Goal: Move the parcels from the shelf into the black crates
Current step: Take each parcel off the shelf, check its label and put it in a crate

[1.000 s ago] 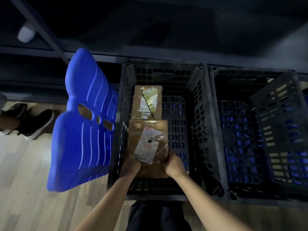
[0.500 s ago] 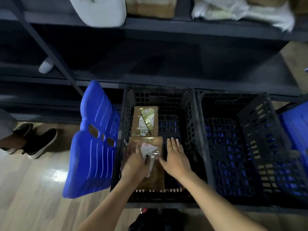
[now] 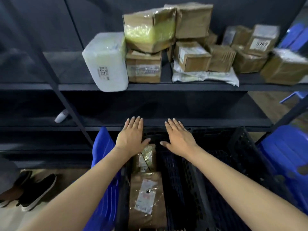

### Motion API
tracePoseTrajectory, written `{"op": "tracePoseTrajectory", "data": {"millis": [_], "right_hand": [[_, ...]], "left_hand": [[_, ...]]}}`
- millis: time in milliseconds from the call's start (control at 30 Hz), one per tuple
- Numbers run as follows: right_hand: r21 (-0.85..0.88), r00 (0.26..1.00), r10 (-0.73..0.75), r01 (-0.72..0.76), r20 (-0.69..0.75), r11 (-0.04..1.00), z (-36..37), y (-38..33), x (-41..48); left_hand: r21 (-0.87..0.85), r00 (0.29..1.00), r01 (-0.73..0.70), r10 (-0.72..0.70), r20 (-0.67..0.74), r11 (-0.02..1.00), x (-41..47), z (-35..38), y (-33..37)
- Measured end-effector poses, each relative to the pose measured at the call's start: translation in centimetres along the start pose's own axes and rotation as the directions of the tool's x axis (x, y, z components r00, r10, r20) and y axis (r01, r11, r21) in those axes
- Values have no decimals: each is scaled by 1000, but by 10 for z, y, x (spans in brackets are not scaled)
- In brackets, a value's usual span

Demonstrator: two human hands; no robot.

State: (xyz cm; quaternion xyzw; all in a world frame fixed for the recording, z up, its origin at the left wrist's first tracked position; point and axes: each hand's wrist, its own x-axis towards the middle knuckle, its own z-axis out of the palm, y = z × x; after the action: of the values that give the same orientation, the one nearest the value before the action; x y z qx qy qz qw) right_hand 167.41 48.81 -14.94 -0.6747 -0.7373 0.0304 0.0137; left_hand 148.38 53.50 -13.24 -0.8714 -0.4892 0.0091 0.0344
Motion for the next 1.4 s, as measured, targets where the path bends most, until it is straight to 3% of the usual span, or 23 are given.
{"op": "tracePoseTrajectory", "data": {"millis": [167, 367, 600, 767, 1033, 1400], "right_hand": [[-48, 988, -40, 33, -151, 998, -73, 21, 36], [-140, 921, -134, 88, -366, 986, -153, 52, 71], [-199, 866, -154, 64, -476, 978, -229, 79, 121], [-163, 851, -157, 85, -501, 983, -259, 71, 166], [-153, 844, -172, 107, -509, 982, -267, 28, 238], [-202, 881, -26, -79, -473, 976, -257, 15, 263]], "left_hand": [[77, 982, 2, 12, -188, 997, 41, -71, -12], [113, 929, 41, 4, -370, 993, 87, -141, -14], [121, 852, 96, -19, -523, 988, 140, -204, -30], [186, 850, 131, -14, -526, 974, 179, -225, -63], [227, 926, 83, 9, -378, 970, 243, -230, -122], [-37, 969, -113, 102, -224, 993, 300, -233, -148]]}}
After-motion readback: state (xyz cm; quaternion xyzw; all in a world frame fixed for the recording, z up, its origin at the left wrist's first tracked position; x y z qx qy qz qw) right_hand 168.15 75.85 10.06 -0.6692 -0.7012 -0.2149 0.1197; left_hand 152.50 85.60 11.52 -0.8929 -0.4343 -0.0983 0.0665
